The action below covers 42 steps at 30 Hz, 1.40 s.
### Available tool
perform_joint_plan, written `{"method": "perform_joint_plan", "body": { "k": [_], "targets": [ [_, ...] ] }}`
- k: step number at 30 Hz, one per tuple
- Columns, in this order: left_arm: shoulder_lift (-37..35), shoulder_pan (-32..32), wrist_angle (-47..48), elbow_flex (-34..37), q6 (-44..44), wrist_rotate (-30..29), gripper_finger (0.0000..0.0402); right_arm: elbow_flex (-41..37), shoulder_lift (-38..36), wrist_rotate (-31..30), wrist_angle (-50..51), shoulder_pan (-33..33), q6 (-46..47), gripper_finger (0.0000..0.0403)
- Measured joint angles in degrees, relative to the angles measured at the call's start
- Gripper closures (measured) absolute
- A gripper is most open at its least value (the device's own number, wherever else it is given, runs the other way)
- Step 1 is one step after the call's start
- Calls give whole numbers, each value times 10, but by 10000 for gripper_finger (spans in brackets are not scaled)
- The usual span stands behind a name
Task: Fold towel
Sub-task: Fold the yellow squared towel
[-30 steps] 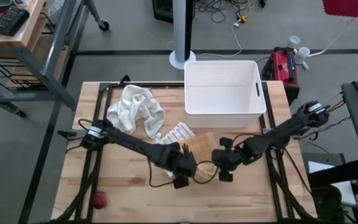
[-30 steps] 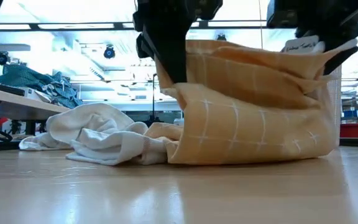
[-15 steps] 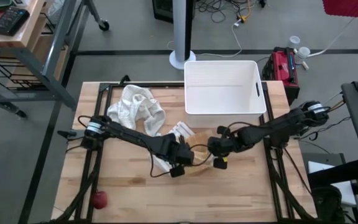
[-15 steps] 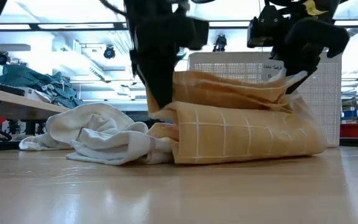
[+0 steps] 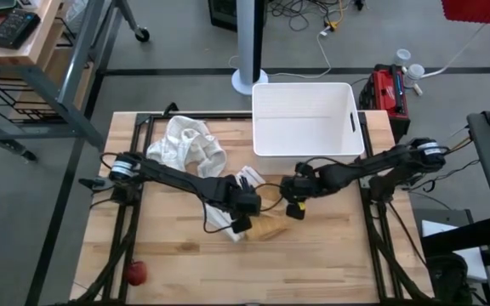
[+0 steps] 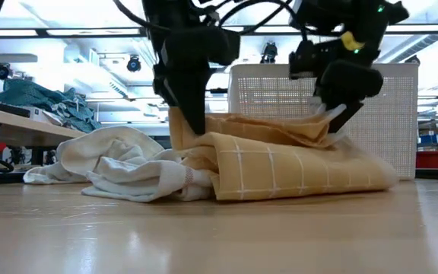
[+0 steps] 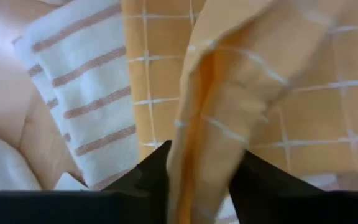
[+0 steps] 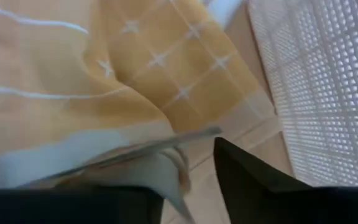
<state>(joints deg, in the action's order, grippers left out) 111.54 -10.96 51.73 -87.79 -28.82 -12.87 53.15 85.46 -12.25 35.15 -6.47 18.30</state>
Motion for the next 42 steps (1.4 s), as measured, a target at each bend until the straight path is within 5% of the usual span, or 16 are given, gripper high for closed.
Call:
{"method": "perform_joint_plan", "body": {
  "k": [9,18,29,38,42],
  "targets": [
    [-41,9,-1,21,12,-7,249,0,14,5,-3,38,-22,208],
    [-41,25,-7,33,13,-13,270,11,-10,7,23,39,7,178],
    [-53,-13,-22,51,-27,-12,297,25,-58,7,86,29,40,178],
    [-33,-63,-219,51,-33,-27,315,26,-99,5,85,-3,61,178],
    [-1,-66,-222,52,-61,-70,325,26,-111,-4,77,-50,63,190]
  ]
}}
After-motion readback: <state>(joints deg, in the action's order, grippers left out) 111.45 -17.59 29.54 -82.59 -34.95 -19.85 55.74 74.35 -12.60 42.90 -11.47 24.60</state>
